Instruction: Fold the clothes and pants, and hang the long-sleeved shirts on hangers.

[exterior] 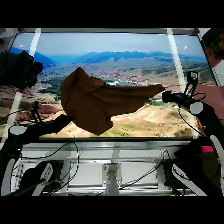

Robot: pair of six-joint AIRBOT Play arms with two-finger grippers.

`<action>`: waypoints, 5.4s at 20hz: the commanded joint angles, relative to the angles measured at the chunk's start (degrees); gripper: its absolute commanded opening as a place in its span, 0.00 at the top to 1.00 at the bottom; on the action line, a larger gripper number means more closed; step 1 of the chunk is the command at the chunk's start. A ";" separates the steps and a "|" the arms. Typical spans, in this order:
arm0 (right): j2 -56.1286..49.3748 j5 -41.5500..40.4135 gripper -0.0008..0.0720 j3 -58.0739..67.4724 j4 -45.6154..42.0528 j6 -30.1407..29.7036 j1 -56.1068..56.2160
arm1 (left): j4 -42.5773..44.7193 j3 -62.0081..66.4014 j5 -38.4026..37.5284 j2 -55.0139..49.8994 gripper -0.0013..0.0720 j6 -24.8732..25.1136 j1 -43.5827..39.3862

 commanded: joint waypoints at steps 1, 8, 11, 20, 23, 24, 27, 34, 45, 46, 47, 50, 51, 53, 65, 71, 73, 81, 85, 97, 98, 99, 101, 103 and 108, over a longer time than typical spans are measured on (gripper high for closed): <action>-0.02 0.07 0.34 0.04 0.04 0.02 -0.02 | 3.85 -1.88 -0.13 0.11 0.14 0.52 -0.07; -0.02 0.09 0.38 0.04 0.07 0.04 -0.02 | 3.98 -1.88 1.86 0.11 0.14 0.52 -0.07; -0.02 0.11 0.38 0.04 0.15 0.17 -0.02 | 3.10 -1.88 3.02 0.07 0.14 0.50 -0.11; -0.02 0.98 0.38 0.04 0.20 0.24 -0.02 | 1.01 -1.84 15.17 -10.71 0.22 -1.68 -14.43; -0.02 0.96 0.38 0.04 0.17 0.24 -0.02 | -4.50 -1.79 19.93 -12.94 0.35 -0.31 -14.47; -0.02 0.96 0.38 0.04 0.20 0.24 -0.02 | -5.44 -1.73 21.22 -13.14 0.36 -0.35 -14.47; -0.02 1.51 0.39 0.04 0.39 0.24 -0.02 | -8.70 -1.20 22.21 -13.09 0.96 -0.11 -14.47; -0.04 13.75 0.39 0.02 2.03 -4.37 0.04 | -11.17 14.53 19.91 -5.95 0.96 6.97 -14.47; -9.09 24.74 0.37 -0.55 28.61 -21.16 6.95 | 19.87 26.67 8.33 10.97 0.96 -12.74 -14.34; -9.99 22.25 0.37 -0.55 27.02 -21.77 8.37 | 23.28 26.67 7.34 11.30 0.96 -13.97 -14.34; -10.38 19.63 0.37 -0.55 25.62 -21.33 8.68 | 25.75 26.67 6.80 11.52 0.96 -14.88 -14.34; -10.38 16.33 0.37 -0.13 25.35 -19.21 6.27 | 26.84 26.64 6.69 11.52 0.96 -14.97 -14.34; -10.43 16.61 0.37 -0.15 25.27 -19.23 5.57 | 27.21 26.64 6.69 11.52 0.96 -14.99 -14.34; -11.54 17.49 0.37 -0.15 25.46 -19.28 5.40 | 27.43 26.64 6.73 11.41 0.96 -14.97 -14.34; -24.57 21.24 0.27 1.09 45.42 -23.74 17.90 | 27.41 26.58 6.71 11.37 0.96 -14.97 -14.34; -26.21 20.44 0.28 4.79 43.65 -18.12 17.90 | 27.36 26.58 6.69 11.37 0.96 -15.02 -14.34; -27.56 22.32 0.28 6.19 37.59 -13.16 17.90 | 27.15 26.58 6.69 11.37 0.96 -15.02 -14.34; -28.26 21.31 0.33 6.71 36.59 -9.73 18.58 | 27.17 26.58 6.71 11.37 0.96 -14.99 -14.34; -28.26 18.12 0.42 6.71 38.10 -9.73 23.37 | 27.17 26.58 6.73 11.37 0.96 -14.99 -14.34; -16.57 12.83 0.96 19.89 35.21 -12.76 23.71 | 32.98 26.58 6.67 11.39 0.96 -15.02 -14.32; -15.13 9.51 0.96 21.73 33.73 -12.70 22.99 | 33.09 26.58 6.69 11.39 0.96 -14.99 -14.32; -14.27 6.10 0.96 23.15 32.50 -12.44 22.16 | 33.20 26.58 6.67 11.39 0.96 -14.99 -14.34; -13.79 -1.25 0.96 24.90 31.78 -10.84 19.80 | 33.90 26.58 6.29 11.41 0.96 -14.99 -14.34; -14.38 -8.46 0.96 24.96 31.63 -8.55 17.29 | 35.95 26.58 4.15 11.41 0.96 -14.99 -14.34; -20.00 -16.52 0.96 24.96 31.65 -3.15 12.04 | 37.66 26.47 -1.90 11.41 0.96 -16.13 -14.34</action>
